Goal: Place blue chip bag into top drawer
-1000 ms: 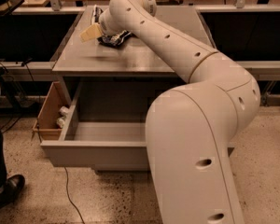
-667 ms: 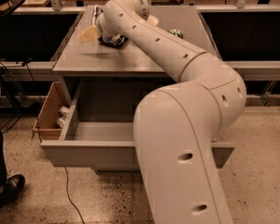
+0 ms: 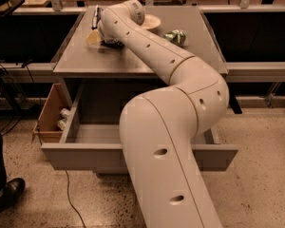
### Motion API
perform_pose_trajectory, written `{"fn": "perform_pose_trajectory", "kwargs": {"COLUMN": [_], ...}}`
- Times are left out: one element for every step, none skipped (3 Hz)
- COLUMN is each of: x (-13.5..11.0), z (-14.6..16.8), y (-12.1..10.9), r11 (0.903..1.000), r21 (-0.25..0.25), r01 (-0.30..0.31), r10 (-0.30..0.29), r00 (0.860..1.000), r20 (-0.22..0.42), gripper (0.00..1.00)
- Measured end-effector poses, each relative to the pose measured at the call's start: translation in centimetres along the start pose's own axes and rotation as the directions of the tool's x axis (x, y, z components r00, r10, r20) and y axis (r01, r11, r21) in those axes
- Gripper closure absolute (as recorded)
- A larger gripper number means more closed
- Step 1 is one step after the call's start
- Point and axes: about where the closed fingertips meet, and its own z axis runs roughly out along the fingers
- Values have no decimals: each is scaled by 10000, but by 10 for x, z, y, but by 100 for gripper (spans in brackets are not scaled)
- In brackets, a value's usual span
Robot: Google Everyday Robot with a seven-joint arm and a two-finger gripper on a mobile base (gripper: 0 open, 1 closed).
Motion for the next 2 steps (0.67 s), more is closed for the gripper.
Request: {"fn": "perform_pose_trajectory", "kwargs": {"x": [4, 0], "z": [6, -6], "y": [-7, -9], "r11": [9997, 9993], "r21": [221, 248], "r01": [85, 271], "r10": [-83, -270], "r00": [9999, 9996], "r20": [-89, -30], "gripper": [39, 62]}}
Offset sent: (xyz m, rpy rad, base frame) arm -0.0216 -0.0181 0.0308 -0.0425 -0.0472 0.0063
